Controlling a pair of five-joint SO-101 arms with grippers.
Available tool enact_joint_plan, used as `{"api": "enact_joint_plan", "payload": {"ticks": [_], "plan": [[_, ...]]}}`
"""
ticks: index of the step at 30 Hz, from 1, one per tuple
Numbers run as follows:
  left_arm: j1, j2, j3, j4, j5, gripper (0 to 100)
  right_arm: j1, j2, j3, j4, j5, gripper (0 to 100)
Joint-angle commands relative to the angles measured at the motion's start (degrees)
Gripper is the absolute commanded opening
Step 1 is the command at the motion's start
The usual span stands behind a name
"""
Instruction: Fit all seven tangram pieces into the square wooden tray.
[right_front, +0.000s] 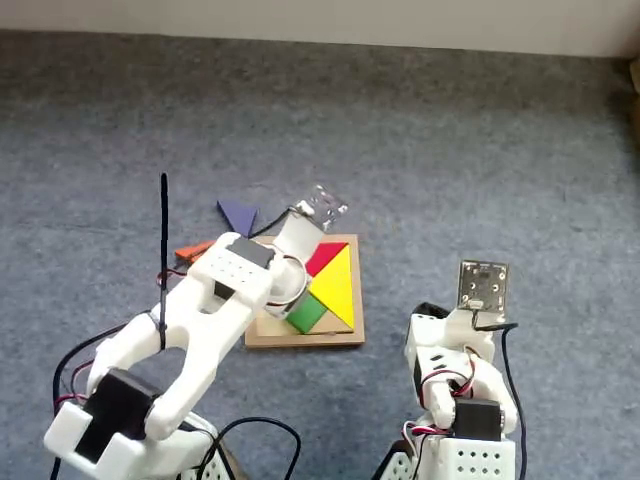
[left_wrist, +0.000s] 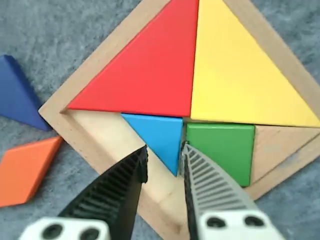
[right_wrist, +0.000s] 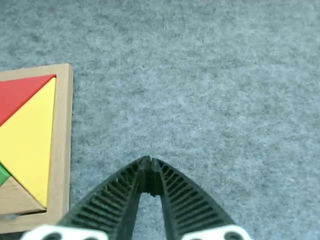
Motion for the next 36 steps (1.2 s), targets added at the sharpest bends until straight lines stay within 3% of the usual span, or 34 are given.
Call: {"api": "enact_joint_plan", "payload": {"ticks": [1,6,12,17,22,29,36], "plan": [[1.3,-6.3,-1.2,0.8,1.7,13,0.7,0.2,6.3,-1.0,-0.2,0.5],[-2.1,-16.2,2.6,1.1,1.9,13,0.7,0.2,6.3,-1.1,-0.2,0.5],[-15.3,-20.5,2.4,1.1,1.8,13,0.7,0.2,6.3,-1.1,-0.2,0.5],[-22.5,-20.4,0.4,1.5,1.8,23,0.7,0.2,6.3,-1.1,-0.2,0.5],[-22.9,-20.4,0.4,1.8,1.6,24,0.7,0.2,6.3,-1.1,-0.2,0.5],[-23.6,-20.4,-0.7,3.6,-11.1,24,0.7,0.2,6.3,-1.1,-0.2,0.5],[-24.8,-8.5,-15.5,14.4,-18.5,24,0.7,0.2,6.3,-1.1,-0.2,0.5]]}}
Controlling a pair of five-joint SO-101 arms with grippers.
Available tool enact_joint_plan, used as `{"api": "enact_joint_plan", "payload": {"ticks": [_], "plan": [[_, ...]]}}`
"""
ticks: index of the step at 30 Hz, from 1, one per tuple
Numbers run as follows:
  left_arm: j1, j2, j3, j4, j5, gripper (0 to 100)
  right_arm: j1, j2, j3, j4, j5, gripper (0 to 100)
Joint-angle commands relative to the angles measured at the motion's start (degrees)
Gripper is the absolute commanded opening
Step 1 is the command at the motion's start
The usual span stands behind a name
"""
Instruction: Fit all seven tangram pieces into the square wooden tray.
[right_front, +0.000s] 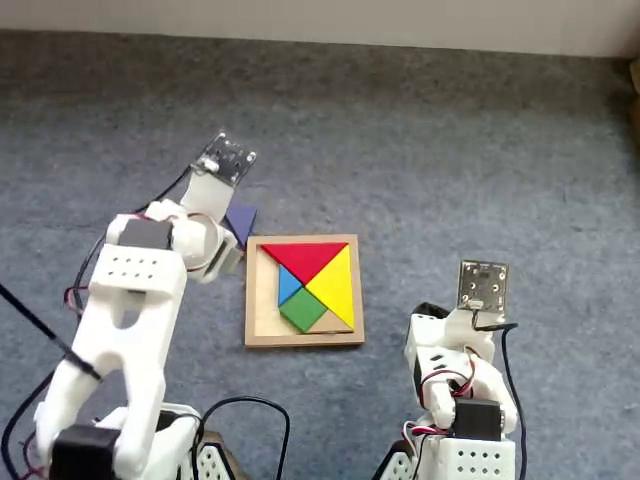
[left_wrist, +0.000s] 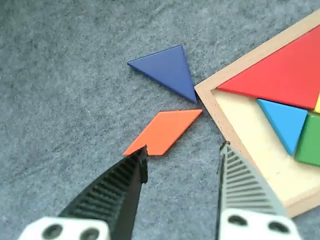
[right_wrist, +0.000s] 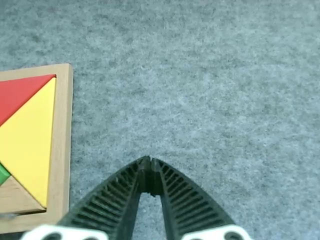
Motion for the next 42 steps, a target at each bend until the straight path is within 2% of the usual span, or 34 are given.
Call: {"api": "enact_joint_plan", "payload": {"ticks": [1,8,19,27,42], "plan": [[-2.1,8.6,-12.3,5.6,-3.8,24,0.7,0.2,6.3,-1.1,-0.2,0.5],[-2.7,27.5,-26.9,13.3,-13.7,24,0.7,0.2,6.3,-1.2,-0.2,0.5],[-2.8,45.1,-37.1,13.4,-14.6,23,0.7,0.2,6.3,-1.2,-0.2,0.5],[-3.3,50.3,-37.1,13.3,-15.9,23,0.7,0.2,6.3,-1.2,-0.2,0.5],[-3.6,48.0,-37.9,14.5,-15.9,3,0.7,0.2,6.3,-1.2,-0.2,0.5]]}}
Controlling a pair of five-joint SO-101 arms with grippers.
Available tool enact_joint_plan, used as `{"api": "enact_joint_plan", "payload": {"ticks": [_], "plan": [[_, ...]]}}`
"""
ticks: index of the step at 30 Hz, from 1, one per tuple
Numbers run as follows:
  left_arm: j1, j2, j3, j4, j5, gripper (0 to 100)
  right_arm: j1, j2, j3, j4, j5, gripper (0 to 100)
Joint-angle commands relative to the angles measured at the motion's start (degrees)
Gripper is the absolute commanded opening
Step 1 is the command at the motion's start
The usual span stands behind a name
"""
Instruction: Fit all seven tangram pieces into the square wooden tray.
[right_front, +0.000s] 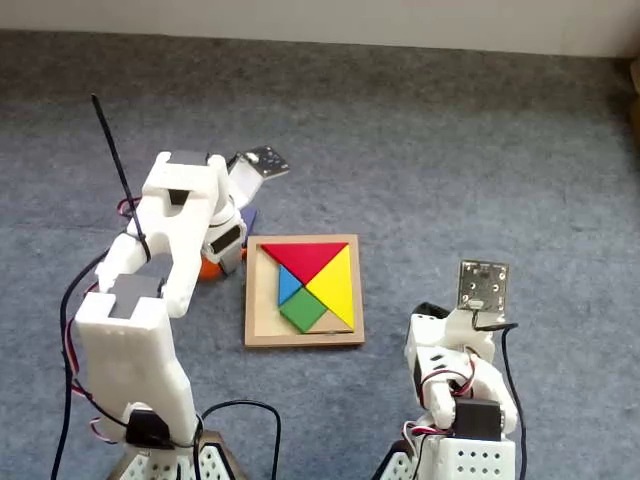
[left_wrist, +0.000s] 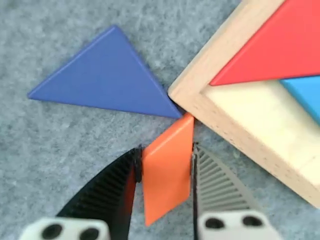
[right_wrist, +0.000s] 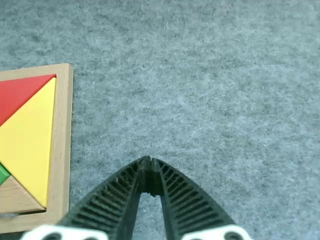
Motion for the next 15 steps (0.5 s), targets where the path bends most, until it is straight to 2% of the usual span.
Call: {"api": "enact_joint_plan", "payload": {"ticks": [1,8,12,15], "plan": [[-1.4,-3.6,-2.4,1.2,-0.1,3,0.7,0.2,6.3,-1.2,-0.2,0.5],[-1.1,-13.1,-2.0,5.6,0.2,3,0.7,0.2,6.3,-1.2,-0.2,0.5],[-1.2,-14.5,-1.9,6.2,4.0,3,0.7,0.2,6.3,-1.2,-0.2,0.5],[-1.3,-14.5,-0.8,6.4,5.4,8,0.7,0.2,6.3,-1.2,-0.2,0.5]]}}
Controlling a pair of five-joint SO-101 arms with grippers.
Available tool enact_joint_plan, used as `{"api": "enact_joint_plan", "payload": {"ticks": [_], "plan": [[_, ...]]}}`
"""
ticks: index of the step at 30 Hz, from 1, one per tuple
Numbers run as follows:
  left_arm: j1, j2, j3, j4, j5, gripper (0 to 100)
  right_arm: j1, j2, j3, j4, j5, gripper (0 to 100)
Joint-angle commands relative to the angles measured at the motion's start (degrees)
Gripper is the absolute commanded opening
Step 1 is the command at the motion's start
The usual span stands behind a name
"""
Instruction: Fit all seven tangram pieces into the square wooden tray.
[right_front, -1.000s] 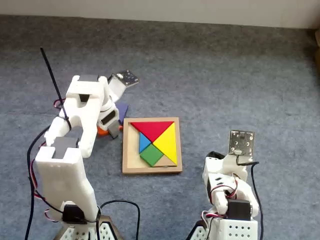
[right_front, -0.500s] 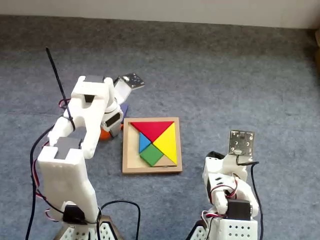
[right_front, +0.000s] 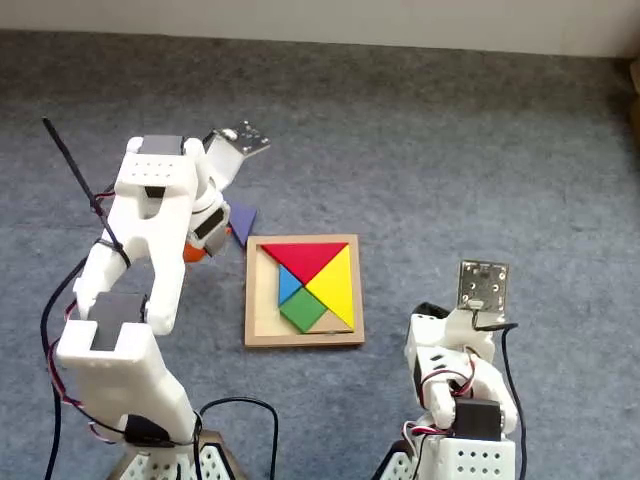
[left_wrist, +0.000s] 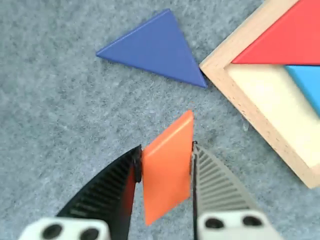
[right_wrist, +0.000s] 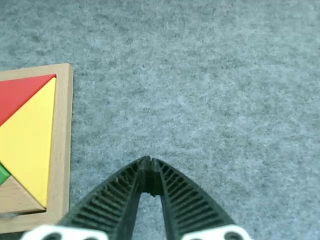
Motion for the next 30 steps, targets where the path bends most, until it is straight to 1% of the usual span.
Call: {"api": "enact_joint_plan", "payload": {"ticks": [1,3,5,12,16,19,23,30], "plan": [[-0.7,-3.6,0.0,0.7,2.4,12,0.7,0.2,6.3,-1.2,-0.2,0.5],[-0.7,-3.7,0.9,0.5,4.0,18,0.7,0.2,6.3,-1.2,-0.2,0.5],[-0.7,-3.8,0.8,0.4,6.2,22,0.8,0.2,6.3,-1.2,-0.2,0.5],[0.6,-3.8,0.2,0.8,7.1,18,3.2,0.2,6.3,-1.2,-0.2,0.5],[2.5,-3.4,3.7,0.4,7.3,17,3.1,0.2,6.3,-1.2,-0.3,0.5],[3.1,-3.3,8.1,-3.0,7.9,17,3.1,0.2,6.3,-1.2,-0.3,0.5],[2.9,-3.3,12.8,-9.7,12.0,18,3.1,0.2,6.3,-1.2,-0.4,0.5],[3.1,-3.1,15.8,-11.0,12.2,18,3.1,0.2,6.3,-1.2,-0.4,0.5]]}}
